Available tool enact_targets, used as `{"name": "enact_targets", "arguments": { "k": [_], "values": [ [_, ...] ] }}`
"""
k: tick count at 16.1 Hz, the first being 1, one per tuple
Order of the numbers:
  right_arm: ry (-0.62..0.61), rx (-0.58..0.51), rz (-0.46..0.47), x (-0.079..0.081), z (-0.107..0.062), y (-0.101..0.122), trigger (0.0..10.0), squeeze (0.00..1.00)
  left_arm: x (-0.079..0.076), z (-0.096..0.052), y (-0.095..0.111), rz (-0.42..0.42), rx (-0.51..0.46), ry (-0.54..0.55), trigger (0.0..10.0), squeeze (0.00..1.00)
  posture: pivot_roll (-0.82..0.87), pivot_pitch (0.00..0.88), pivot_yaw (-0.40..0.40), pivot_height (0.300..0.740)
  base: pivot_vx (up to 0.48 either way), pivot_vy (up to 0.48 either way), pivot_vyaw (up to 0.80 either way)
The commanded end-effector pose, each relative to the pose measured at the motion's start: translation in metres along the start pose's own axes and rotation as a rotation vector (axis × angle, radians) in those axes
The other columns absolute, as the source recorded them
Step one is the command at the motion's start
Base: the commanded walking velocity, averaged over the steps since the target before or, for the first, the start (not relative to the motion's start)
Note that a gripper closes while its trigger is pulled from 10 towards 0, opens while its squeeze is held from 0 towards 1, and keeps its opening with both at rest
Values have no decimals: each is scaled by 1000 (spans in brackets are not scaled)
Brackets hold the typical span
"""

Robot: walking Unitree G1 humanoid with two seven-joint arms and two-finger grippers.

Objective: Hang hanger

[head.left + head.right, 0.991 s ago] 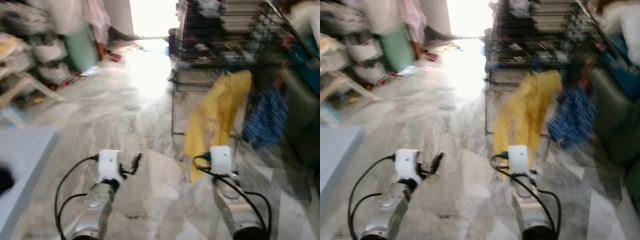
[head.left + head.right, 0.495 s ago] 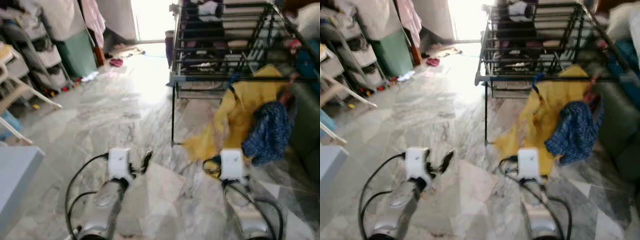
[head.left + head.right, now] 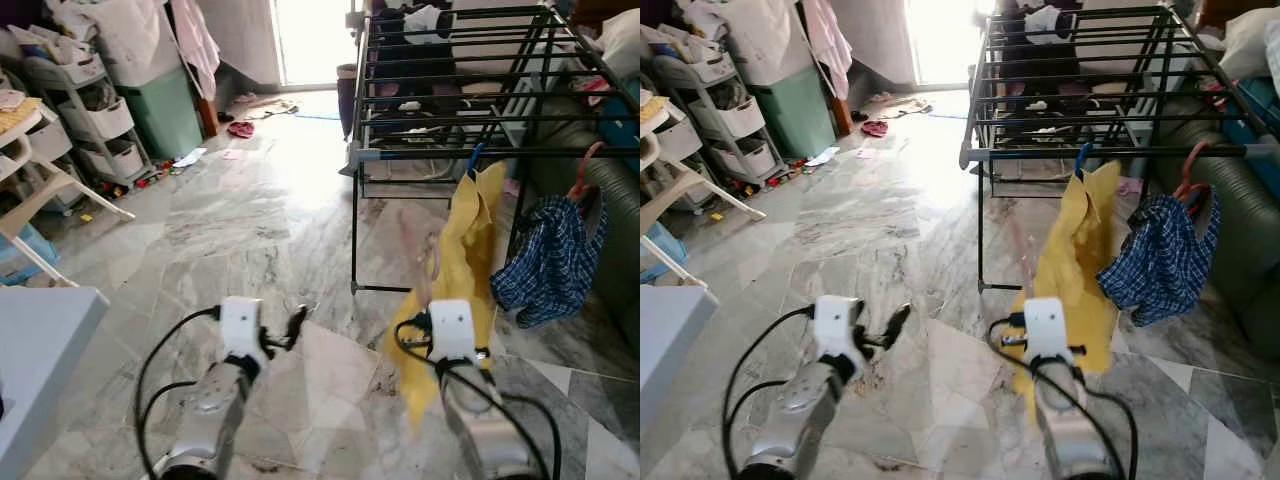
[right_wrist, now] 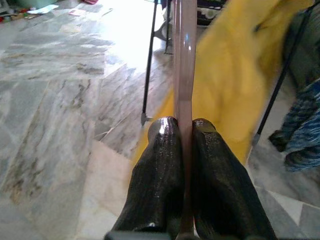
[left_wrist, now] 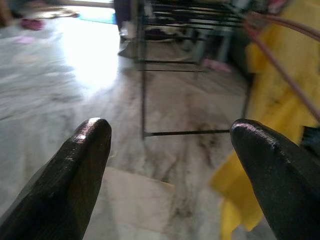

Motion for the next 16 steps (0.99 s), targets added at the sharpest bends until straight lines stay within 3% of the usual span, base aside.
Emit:
{"name": "enact_targets", "arguments": {
  "k": [1,3,8,16],
  "values": [
    [-1,-15,16,-4,6,9,10000,0,1,0,4,15,-5,-17,10000,0,-198,0,101,740,0,0,0],
    [1,-18,19,-5,8,11,10000,0,0,-1,6,12,-15,-33,10000,0,-195,0,101,740,144,0,0],
    [38,9,29,10,3,2,10000,0,1,-4,4,7,-7,-40,10000,0,-190,0,103,740,370,0,0],
    [19,18,23,3,6,1,10000,0,-1,-4,2,7,1,-48,10000,0,-192,0,103,740,355,0,0]
  ]
}}
Point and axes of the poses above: a point about 5 cm out from each wrist's last joint towards the gripper, its own z axis pointing out of the wrist towards the gripper, its own y axis along the axis of the wrist's last joint, x = y × z, the point moved 5 cm from there along z, pointing out of the wrist towards the gripper, and after that the axes turned 13 degrees about -z, right-handed, at the moved point
